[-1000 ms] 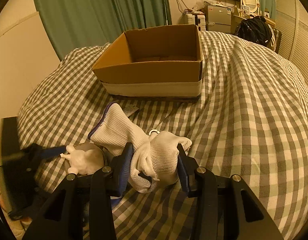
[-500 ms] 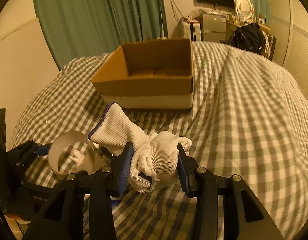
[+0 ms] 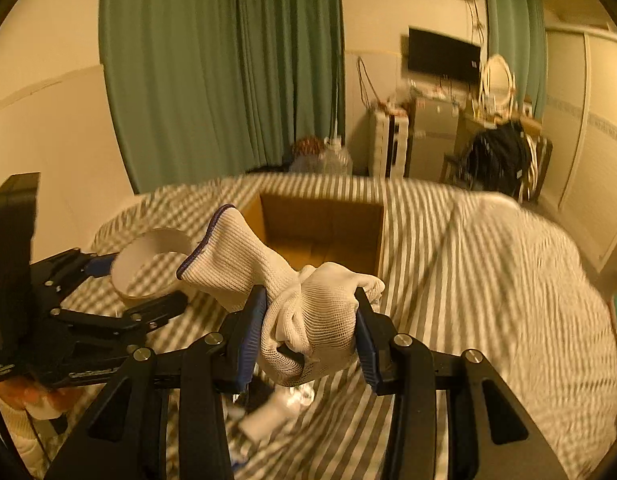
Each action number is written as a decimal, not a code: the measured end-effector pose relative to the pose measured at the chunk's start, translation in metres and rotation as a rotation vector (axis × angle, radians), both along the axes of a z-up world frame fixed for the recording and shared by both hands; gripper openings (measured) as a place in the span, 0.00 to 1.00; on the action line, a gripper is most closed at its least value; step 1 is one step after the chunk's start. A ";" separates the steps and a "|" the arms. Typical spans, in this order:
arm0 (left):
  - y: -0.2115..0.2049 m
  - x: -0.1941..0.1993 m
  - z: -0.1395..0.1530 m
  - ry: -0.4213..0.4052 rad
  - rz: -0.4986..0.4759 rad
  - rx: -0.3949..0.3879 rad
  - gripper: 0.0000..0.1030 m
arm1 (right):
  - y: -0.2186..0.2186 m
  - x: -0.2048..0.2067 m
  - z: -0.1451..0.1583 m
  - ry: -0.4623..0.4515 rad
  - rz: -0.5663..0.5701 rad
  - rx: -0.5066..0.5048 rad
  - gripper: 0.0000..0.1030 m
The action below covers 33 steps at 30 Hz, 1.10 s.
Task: Organize objects
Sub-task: 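Carry the gloves and tape roll into the box and open both grippers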
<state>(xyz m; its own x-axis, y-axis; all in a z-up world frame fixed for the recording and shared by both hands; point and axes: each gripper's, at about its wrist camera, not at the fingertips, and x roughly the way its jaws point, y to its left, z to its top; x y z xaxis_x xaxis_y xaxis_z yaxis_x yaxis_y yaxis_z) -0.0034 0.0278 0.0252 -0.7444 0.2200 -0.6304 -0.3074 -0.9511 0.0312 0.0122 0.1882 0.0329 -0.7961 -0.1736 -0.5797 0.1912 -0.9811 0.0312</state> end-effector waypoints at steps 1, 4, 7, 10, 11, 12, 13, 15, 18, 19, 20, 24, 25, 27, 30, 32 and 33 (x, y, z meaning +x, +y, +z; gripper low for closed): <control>0.002 -0.008 0.007 0.014 0.003 0.001 0.80 | 0.000 -0.006 0.010 0.016 0.003 0.005 0.40; 0.004 -0.031 0.025 0.042 0.008 0.017 0.80 | 0.001 -0.020 0.029 0.050 0.001 0.022 0.40; 0.008 -0.060 0.037 0.060 0.014 0.027 0.80 | 0.000 -0.045 0.044 0.075 -0.005 0.039 0.40; 0.011 -0.088 0.043 0.059 0.024 0.041 0.80 | -0.001 -0.071 0.050 0.083 -0.016 0.043 0.40; 0.012 -0.097 0.043 0.056 0.026 0.044 0.80 | 0.000 -0.081 0.050 0.081 -0.019 0.041 0.40; 0.013 -0.105 0.041 0.050 0.027 0.048 0.80 | 0.000 -0.092 0.050 0.076 -0.022 0.036 0.40; 0.013 -0.116 0.038 0.044 0.027 0.052 0.80 | 0.000 -0.100 0.049 0.071 -0.023 0.030 0.40; 0.015 -0.135 0.028 0.030 0.026 0.049 0.80 | 0.003 -0.122 0.043 0.055 -0.032 0.010 0.39; 0.020 -0.162 0.010 0.007 0.031 0.029 0.80 | 0.003 -0.156 0.029 0.029 -0.052 -0.018 0.38; 0.021 -0.171 0.002 -0.004 0.029 0.031 0.80 | 0.002 -0.166 0.023 0.015 -0.054 -0.022 0.38; 0.021 -0.177 -0.004 -0.016 0.027 0.032 0.80 | 0.003 -0.176 0.015 0.000 -0.056 -0.028 0.38; 0.024 -0.192 -0.042 -0.066 0.016 0.009 0.80 | 0.001 -0.205 -0.026 -0.076 -0.051 -0.027 0.38; 0.024 -0.193 -0.050 -0.079 0.014 0.001 0.80 | 0.002 -0.210 -0.035 -0.094 -0.052 -0.024 0.38; 0.026 -0.199 -0.065 -0.103 0.003 -0.013 0.80 | 0.007 -0.220 -0.053 -0.135 -0.056 -0.020 0.38; 0.031 -0.204 -0.081 -0.132 -0.005 -0.019 0.80 | 0.010 -0.228 -0.069 -0.168 -0.057 -0.004 0.37; 0.032 -0.204 -0.086 -0.143 -0.015 -0.012 0.80 | 0.011 -0.228 -0.074 -0.177 -0.057 0.016 0.37; 0.034 -0.204 -0.086 -0.138 -0.015 -0.018 0.80 | 0.011 -0.229 -0.076 -0.185 -0.049 0.025 0.37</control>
